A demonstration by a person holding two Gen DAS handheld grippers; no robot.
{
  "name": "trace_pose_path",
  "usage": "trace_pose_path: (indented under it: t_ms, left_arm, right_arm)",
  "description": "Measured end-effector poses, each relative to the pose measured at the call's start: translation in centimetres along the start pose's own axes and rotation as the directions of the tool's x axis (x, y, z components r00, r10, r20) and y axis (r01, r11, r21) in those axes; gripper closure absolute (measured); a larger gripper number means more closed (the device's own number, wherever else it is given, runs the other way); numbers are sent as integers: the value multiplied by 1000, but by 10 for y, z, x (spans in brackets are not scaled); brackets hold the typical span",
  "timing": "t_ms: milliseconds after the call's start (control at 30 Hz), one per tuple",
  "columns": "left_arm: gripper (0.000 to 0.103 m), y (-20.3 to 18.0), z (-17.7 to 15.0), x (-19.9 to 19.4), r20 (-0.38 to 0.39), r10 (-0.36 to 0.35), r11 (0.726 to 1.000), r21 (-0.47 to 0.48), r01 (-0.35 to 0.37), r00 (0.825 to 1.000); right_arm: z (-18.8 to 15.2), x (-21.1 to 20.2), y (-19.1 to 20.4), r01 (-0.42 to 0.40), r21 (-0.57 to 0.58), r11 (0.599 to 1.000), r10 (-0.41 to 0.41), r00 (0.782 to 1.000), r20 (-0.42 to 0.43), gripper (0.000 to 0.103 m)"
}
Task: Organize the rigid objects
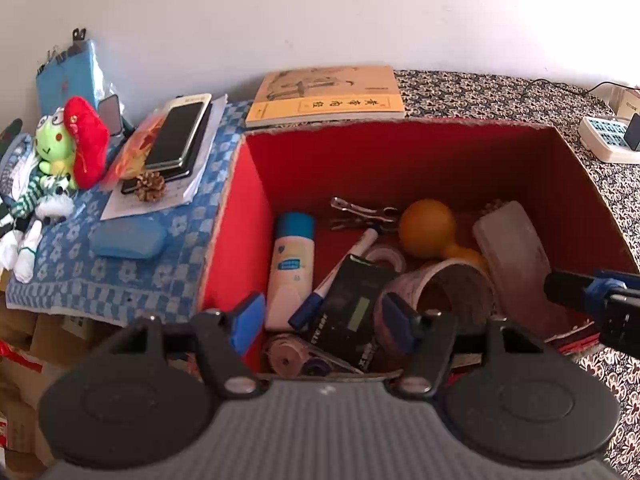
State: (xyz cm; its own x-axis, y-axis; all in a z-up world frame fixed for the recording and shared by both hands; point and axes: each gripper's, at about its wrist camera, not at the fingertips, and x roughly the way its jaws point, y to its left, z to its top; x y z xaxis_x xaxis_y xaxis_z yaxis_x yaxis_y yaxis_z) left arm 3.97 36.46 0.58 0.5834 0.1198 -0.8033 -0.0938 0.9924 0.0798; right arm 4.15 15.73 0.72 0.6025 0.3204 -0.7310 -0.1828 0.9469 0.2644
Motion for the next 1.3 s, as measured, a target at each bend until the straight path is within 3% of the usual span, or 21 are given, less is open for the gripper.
trace_pose_path:
  t_ms: [1300]
  left_arm:
    - [38, 0, -2, 9, -24, -7, 1000, 3, 7, 1000]
  right_arm:
    - [-1, 5, -1, 28, -18, 999, -28, 1000, 6, 72]
